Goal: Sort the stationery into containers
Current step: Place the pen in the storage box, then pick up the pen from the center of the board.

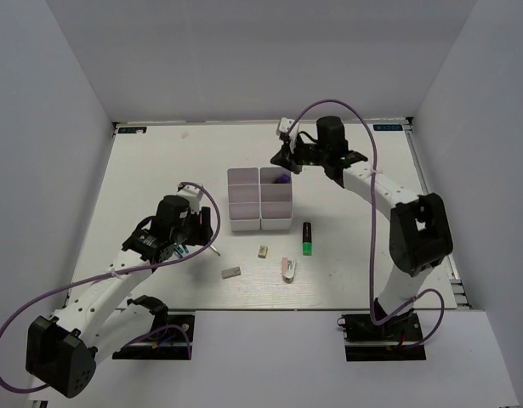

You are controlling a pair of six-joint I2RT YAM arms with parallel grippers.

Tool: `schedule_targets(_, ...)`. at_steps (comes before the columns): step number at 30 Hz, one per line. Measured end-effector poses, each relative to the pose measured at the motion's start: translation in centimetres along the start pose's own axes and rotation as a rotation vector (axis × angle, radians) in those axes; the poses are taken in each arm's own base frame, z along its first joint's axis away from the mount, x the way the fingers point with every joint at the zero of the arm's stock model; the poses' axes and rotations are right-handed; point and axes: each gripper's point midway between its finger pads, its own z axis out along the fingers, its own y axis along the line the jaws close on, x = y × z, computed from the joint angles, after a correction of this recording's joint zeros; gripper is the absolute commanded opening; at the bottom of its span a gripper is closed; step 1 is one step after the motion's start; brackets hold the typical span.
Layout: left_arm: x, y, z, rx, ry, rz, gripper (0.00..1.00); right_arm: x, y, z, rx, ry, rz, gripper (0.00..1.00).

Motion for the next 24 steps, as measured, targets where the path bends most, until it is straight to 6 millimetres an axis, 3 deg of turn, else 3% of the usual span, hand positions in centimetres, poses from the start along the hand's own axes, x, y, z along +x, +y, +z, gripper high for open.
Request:
schedule_targets(1,0.0,0.0,0.0,0.003,0.001,0.001,0.54,-0.5,-0.1,-0.7,0.031,0.015,0.03,0.0)
schedule_targets(2,0.0,-0.1,0.0,0.008,0.002,-0.002,0.37,-1.0,-0.4,-1.4,0.07,0.03,0.059,0.0)
schedule_targets(4,0.1,-0.3,0.0,0.018,0.005,-0.004,0.21,-1.4,-0.7,-3.6,0.17,0.095,0.148,0.0)
schedule_targets(5,0.1,-0.4,0.0,0.021,0.006,-0.003,0.21,-2.1,-0.6,-4.6,0.202,0.104,0.161,0.06)
schedule_targets(6,0.2,-0.4,0.0,0.024,0.008,0.0,0.2,-2.3,-0.5,-6.0,0.248,0.133,0.203,0.27)
schedule_targets(7,0.2,-0.5,0.0,0.027,0.01,0.0,0.2,-2.3,-0.2,-7.3,0.279,0.155,0.243,0.63)
schedule_targets(8,0.3,-0.6,0.0,0.034,0.012,-0.002,0.2,-2.0,0.3,-8.7,0.308,0.184,0.285,0.72)
schedule_targets(9,0.3,-0.7,-0.1,0.041,0.014,-0.003,0.26,-1.4,1.1,-10.0,0.32,0.214,0.32,0.72)
schedule_targets(11,0.5,-1.0,0.0,0.056,0.025,-0.008,0.38,0.8,3.5,-11.9,0.312,0.289,0.412,0.55)
schedule_targets(12,0.6,-1.2,0.1,0.063,0.034,-0.013,0.54,2.7,5.0,-12.7,0.301,0.336,0.476,0.48)
schedule_targets(14,1.2,-1.5,0.2,0.082,0.065,-0.022,0.69,6.7,8.5,-13.4,0.261,0.43,0.592,0.42)
schedule_targets(17,2.1,-2.0,0.1,0.107,0.112,-0.033,0.74,12.6,14.6,-14.3,0.193,0.59,0.78,0.38)
schedule_targets(19,2.6,-2.2,-0.1,0.118,0.131,-0.034,0.75,14.8,17.5,-14.9,0.159,0.677,0.889,0.38)
schedule_targets(22,2.7,-2.1,-0.8,0.122,0.127,-0.032,0.78,15.4,17.9,-14.3,0.168,0.695,0.952,0.38)
schedule_targets(24,2.4,-2.1,-1.4,0.126,0.103,-0.031,0.79,15.8,17.7,-13.7,0.182,0.694,0.971,0.46)
